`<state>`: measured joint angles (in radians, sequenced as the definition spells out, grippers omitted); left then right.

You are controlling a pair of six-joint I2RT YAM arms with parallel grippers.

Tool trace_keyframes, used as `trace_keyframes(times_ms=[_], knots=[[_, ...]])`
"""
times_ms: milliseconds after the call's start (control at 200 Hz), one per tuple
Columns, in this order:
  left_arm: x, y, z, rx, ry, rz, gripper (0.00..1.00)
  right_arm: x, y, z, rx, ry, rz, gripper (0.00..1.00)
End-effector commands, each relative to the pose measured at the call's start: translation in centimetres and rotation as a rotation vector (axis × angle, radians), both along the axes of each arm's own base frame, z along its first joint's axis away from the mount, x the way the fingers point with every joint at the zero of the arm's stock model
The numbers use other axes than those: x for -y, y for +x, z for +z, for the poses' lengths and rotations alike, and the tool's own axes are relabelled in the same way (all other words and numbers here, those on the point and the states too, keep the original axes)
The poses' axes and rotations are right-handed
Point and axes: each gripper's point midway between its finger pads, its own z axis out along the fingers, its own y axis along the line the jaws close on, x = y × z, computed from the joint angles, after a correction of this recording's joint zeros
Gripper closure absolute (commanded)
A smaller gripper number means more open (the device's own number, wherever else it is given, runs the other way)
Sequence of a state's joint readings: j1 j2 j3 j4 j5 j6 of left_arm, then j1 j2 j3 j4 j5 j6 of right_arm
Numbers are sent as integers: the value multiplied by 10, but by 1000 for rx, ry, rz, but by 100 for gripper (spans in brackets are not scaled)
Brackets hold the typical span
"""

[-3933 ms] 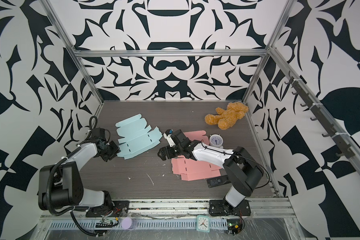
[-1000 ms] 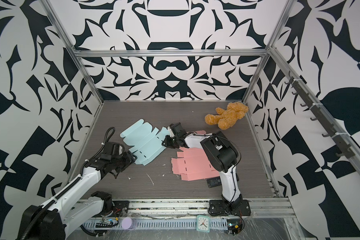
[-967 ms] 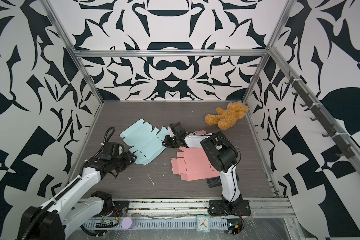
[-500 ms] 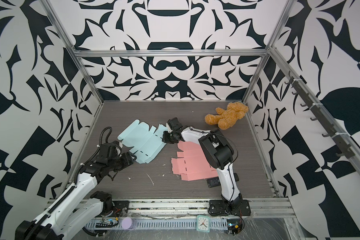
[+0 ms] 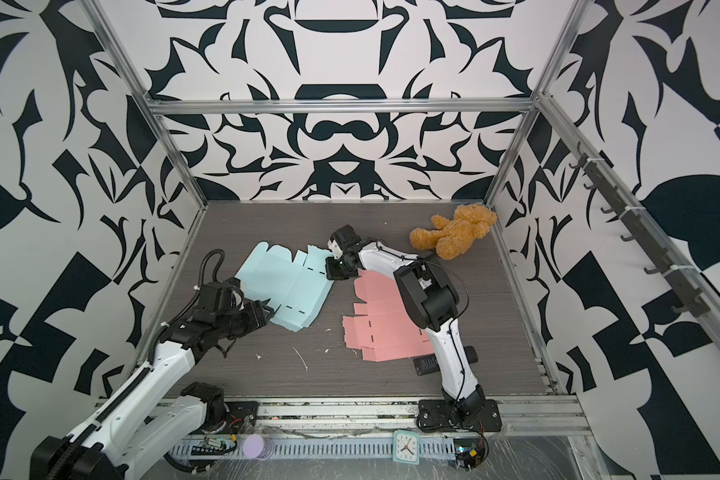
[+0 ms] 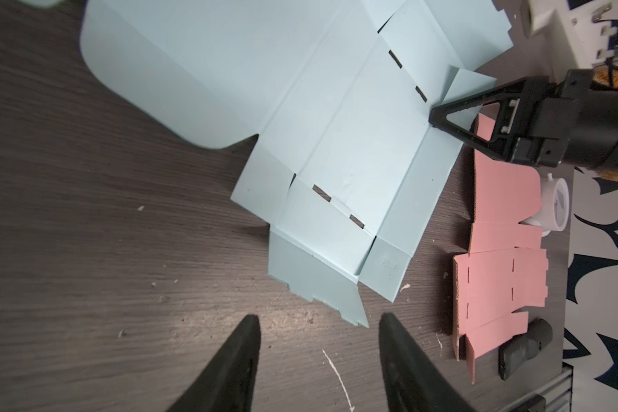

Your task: Fold the paper box

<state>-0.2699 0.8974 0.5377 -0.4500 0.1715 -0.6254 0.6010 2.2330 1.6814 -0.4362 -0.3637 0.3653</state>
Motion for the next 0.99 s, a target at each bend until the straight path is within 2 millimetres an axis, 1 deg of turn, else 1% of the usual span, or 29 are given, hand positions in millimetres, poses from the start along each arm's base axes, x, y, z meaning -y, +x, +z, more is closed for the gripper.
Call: trace_keyframes(times_ms=[0, 75, 130, 320, 455, 495, 570, 600, 725, 815, 855, 915, 990], knots=[[6, 11, 14, 32, -3, -26, 43, 7, -3, 18, 45, -50, 117, 88], [7, 15, 15, 30, -2, -32, 43, 8, -3, 19, 51, -74, 156, 88], [7, 17, 13, 24, 5, -29, 44, 7, 0, 20, 53, -86, 176, 86], [7, 22, 8, 4, 34, -42, 45, -3, 19, 17, 35, -62, 187, 76], [6, 23, 9, 8, 40, -39, 45, -6, 34, 22, 36, -42, 162, 69], [6, 24, 9, 8, 40, -39, 45, -4, 37, 25, 39, -41, 149, 64], [7, 26, 9, 6, 37, -42, 45, 2, 41, 30, 48, -48, 121, 50], [8, 27, 9, 6, 38, -44, 45, 5, 41, 30, 52, -53, 107, 47], [9, 28, 6, 6, 41, -57, 45, 9, 39, 37, 51, -35, 56, 35], [10, 30, 2, -4, 50, -70, 45, 12, 35, 57, 81, -34, 32, 26], [12, 31, 2, -15, 53, -84, 45, 12, 36, 65, 112, -23, 17, 23], [14, 32, -1, -34, 55, -102, 45, 14, 35, 73, 127, -9, 0, 19], [16, 35, -2, -33, 49, -108, 45, 21, 30, 77, 128, -32, -12, 15]])
